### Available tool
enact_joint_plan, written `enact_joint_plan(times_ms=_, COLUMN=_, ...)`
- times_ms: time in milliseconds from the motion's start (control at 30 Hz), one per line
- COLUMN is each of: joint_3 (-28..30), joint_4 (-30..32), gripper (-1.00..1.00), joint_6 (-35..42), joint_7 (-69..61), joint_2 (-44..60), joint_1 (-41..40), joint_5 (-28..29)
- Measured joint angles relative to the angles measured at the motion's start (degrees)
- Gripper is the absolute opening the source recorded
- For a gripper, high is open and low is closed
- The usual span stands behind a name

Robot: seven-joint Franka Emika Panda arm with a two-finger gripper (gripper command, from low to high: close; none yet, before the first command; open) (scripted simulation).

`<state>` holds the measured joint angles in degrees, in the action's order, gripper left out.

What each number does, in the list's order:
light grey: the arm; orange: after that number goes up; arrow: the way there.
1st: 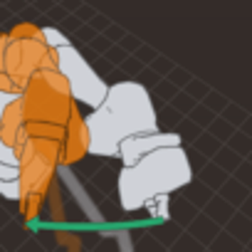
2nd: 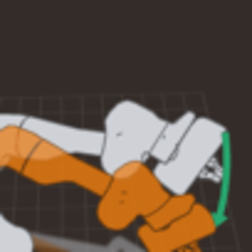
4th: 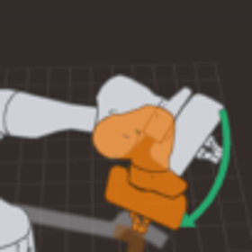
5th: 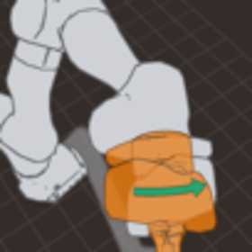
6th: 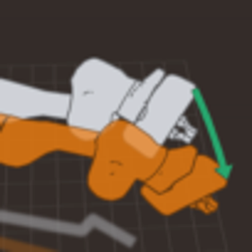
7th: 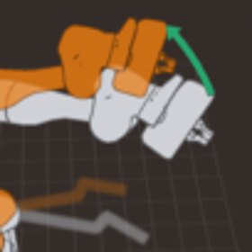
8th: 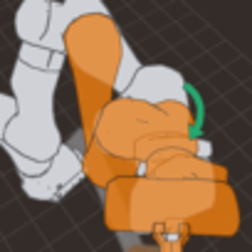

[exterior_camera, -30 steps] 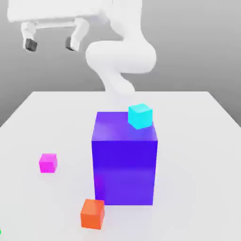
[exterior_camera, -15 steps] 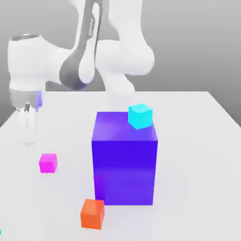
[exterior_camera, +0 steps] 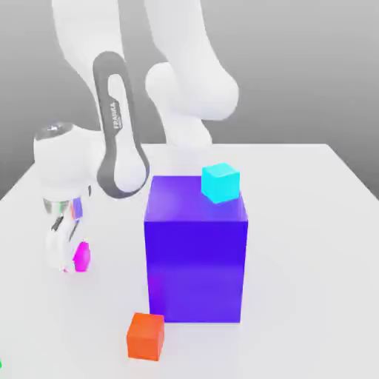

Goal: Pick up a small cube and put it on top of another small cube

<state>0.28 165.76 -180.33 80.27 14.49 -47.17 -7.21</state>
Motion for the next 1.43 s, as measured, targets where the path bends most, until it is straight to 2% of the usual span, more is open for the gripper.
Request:
enact_joint_plan(times_ms=133, joint_3=0.65, joint_4=0.26, gripper=-1.00, joint_6=1.25, joint_7=0.49, joint_2=-1.54, joint_1=0.58, joint_5=0.50)
enact_joint_plan(times_ms=333, joint_3=4.50, joint_4=2.46, gripper=-1.00, joint_6=10.77, joint_7=5.19, joint_2=-13.28, joint_1=2.60, joint_5=6.96)
enact_joint_plan(times_ms=400, joint_3=4.49, joint_4=1.94, gripper=-1.00, joint_6=13.77, joint_7=4.06, joint_2=-15.68, joint_1=2.50, joint_5=6.79)
enact_joint_plan(times_ms=567, joint_3=2.70, joint_4=-7.24, gripper=-1.00, joint_6=19.58, joint_7=-7.15, joint_2=-11.77, joint_1=4.90, joint_5=1.60)
enact_joint_plan(times_ms=733, joint_3=0.68, joint_4=-17.56, gripper=-1.00, joint_6=25.01, joint_7=-16.10, joint_2=-6.36, joint_1=5.02, joint_5=0.71)
enact_joint_plan(times_ms=1167, joint_3=-3.87, joint_4=-44.26, gripper=-1.00, joint_6=38.33, joint_7=-33.02, joint_2=6.31, joint_1=8.20, joint_5=8.15)
enact_joint_plan(times_ms=1300, joint_3=-3.84, joint_4=-47.36, gripper=-1.00, joint_6=34.54, joint_7=-34.24, joint_2=12.98, joint_1=9.24, joint_5=9.81)
enact_joint_plan(times_ms=1333, joint_3=-3.69, joint_4=-47.53, gripper=1.00, joint_6=33.32, joint_7=-34.18, joint_2=14.37, joint_1=9.37, joint_5=9.99)
enact_joint_plan(times_ms=1433, joint_3=-3.70, joint_4=-47.53, gripper=1.00, joint_6=33.32, joint_7=-34.18, joint_2=14.37, joint_1=9.37, joint_5=9.99)
